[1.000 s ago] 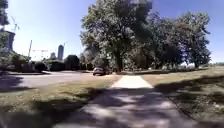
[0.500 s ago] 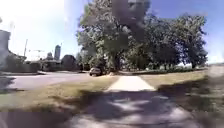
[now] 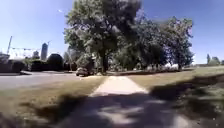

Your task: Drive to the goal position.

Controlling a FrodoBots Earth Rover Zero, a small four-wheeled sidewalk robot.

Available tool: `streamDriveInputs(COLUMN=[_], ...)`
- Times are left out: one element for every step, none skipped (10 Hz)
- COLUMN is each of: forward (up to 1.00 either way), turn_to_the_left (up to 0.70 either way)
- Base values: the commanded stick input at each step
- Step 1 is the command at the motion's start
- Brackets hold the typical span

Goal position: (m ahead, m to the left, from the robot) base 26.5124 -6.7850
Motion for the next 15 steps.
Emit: streamDriveInputs(forward=[0.85, 0.85, 0.85, 0.85, 0.85, 0.85, 0.85, 0.85, 0.85, 0.85, 0.85, 0.85, 0.85, 0.85, 0.85], turn_to_the_left=[-0.34, -0.34, -0.34, -0.34, -0.34, -0.01, 0.0, 0.0, 0.0, 0.0, 0.0, 0.0, 0.0, 0.0, 0.0])
